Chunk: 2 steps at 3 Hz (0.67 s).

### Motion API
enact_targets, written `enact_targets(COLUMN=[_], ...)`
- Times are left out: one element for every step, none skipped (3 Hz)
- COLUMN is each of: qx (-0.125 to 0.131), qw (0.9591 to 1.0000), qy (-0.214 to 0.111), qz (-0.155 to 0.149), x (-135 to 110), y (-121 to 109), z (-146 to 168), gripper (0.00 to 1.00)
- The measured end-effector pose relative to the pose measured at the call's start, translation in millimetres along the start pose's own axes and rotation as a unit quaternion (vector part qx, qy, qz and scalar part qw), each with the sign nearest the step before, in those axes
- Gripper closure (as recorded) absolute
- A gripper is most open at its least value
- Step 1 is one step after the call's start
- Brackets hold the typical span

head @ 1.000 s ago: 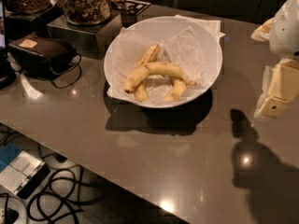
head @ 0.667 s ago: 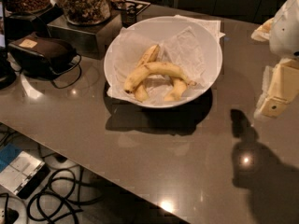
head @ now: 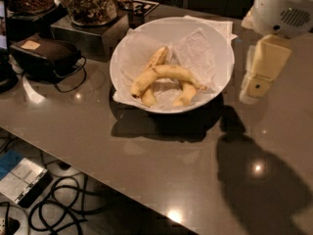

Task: Pick banana from white bowl

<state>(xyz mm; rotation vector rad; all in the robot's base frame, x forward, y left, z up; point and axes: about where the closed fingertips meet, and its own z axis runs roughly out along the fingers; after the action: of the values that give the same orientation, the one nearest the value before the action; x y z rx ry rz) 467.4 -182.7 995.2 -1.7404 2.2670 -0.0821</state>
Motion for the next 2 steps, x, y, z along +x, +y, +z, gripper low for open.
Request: enact_targets(qx=[-0.024, -0.012], qw=[0.9994, 0.9995], qy=[0.002, -0.008], qz=[-0.025, -0.028], x=[-34.6, -42.7], y=[-10.7, -16.3], z=[12.4, 12.8], gripper=[0.00, 0.00])
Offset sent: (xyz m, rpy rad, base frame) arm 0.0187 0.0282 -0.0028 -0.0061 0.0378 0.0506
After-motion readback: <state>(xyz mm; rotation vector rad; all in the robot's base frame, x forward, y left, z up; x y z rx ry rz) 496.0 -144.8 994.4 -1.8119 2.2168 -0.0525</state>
